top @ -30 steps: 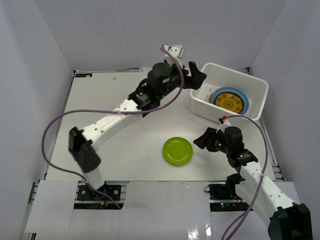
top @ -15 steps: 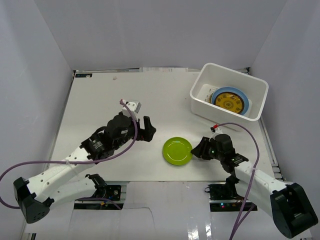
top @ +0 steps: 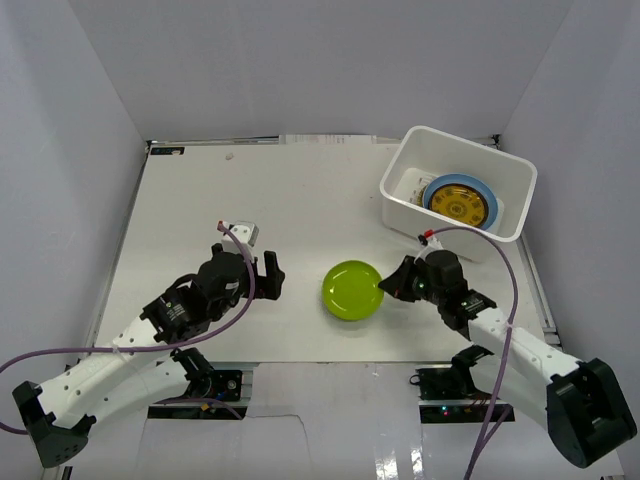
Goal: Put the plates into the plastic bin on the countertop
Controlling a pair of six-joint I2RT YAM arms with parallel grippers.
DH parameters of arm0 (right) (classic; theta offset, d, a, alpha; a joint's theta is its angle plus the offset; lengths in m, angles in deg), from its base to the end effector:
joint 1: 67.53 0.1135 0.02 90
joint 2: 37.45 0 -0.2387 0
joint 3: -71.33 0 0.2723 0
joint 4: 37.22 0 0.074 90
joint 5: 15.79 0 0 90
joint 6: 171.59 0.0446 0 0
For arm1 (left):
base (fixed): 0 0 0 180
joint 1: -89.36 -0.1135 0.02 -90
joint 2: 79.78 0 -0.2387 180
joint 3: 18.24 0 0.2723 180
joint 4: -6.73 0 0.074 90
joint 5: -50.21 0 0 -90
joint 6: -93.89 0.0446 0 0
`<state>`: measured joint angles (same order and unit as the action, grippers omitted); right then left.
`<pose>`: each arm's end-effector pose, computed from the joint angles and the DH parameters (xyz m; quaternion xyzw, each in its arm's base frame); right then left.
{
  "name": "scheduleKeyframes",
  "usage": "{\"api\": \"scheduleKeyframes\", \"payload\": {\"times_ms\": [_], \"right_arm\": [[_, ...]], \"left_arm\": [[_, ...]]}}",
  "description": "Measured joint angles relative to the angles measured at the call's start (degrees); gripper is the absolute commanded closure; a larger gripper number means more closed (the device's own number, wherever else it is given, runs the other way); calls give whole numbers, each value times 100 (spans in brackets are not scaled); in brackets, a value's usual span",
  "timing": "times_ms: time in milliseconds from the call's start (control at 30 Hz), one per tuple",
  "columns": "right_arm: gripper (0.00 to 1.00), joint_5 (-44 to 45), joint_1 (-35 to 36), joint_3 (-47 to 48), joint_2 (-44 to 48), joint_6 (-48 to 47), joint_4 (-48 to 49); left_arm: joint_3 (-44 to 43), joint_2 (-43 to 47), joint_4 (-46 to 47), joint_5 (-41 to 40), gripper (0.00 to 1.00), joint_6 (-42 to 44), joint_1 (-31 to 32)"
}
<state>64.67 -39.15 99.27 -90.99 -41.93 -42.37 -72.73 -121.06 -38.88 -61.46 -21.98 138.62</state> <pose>0.1945 0.1135 0.1275 0.0442 0.8661 0.3355 0.3679 0.1451 -0.1432 0.2713 0.0858 0.8612 -0.1579 0.4755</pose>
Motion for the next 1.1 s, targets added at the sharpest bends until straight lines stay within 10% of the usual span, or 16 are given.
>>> {"api": "scheduleKeyframes", "payload": {"times_ms": [333, 733, 1100], "right_arm": [[92, 1784, -822, 3438, 157, -1005, -957], [92, 2291, -3217, 3757, -1801, -1325, -1432], [9, 2009, -3320, 3821, -2216, -1233, -1534]], "left_arm": [[20, 431, 13, 0, 2, 98, 0], [87, 977, 76, 133, 2, 175, 0], [101, 1152, 90, 170, 2, 197, 0]]}}
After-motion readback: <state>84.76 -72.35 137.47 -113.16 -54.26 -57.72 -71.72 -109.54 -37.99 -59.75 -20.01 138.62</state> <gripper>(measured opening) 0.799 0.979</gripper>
